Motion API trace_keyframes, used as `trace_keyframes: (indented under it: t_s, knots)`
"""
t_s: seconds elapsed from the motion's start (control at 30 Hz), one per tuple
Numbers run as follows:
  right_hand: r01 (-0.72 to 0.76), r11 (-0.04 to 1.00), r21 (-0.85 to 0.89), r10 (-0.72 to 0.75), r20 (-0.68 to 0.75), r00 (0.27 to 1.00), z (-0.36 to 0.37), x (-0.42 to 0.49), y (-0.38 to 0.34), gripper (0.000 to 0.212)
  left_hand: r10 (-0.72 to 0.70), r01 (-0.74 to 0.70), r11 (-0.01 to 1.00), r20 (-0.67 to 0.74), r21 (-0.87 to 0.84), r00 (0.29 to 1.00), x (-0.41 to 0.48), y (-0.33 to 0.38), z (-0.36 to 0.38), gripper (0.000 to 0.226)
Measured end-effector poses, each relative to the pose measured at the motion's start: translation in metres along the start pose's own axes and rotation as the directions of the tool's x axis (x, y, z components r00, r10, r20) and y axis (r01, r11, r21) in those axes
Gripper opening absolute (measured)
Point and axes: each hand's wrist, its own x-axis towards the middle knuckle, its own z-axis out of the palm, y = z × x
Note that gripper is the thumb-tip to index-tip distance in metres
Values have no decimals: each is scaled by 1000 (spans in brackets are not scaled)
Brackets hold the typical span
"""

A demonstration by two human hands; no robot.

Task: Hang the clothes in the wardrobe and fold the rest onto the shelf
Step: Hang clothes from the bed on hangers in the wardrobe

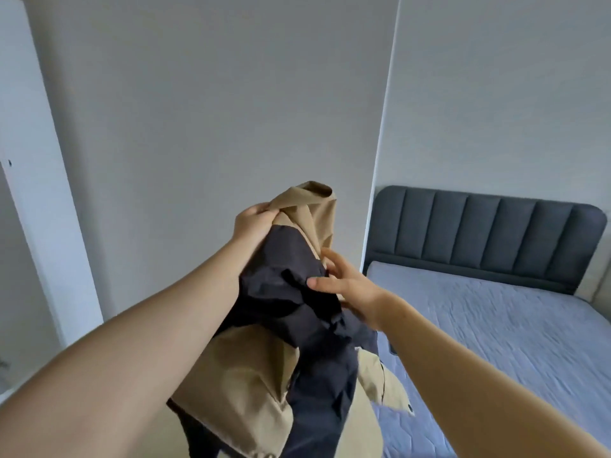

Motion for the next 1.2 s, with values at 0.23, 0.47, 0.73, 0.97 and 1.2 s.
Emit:
trace_keyframes:
  t_s: [0.23,0.47,0.73,0.97,1.2]
  knots:
    - [51,940,-338,-159,-299,941,-3,7,4,12,53,-53,998,3,22,999,-1,15,11,26]
    - [138,984,109,-75,-451,889,-5,20,-36,24,159,-131,987,642,-91,750,-34,3,-8,69]
    - [146,970,192,-68,-364,929,13,24,-43,19,-6,-189,907,460,376,888,-36,-23,-19,11]
    - [125,986,-113,-136,-98,986,-2,10,-38,52,49,-49,998,0,45,999,-10,15,-23,16]
    - [87,943,-321,-141,-149,979,-5,7,-28,25,184,-185,983,45,14,982,-3,34,-3,9]
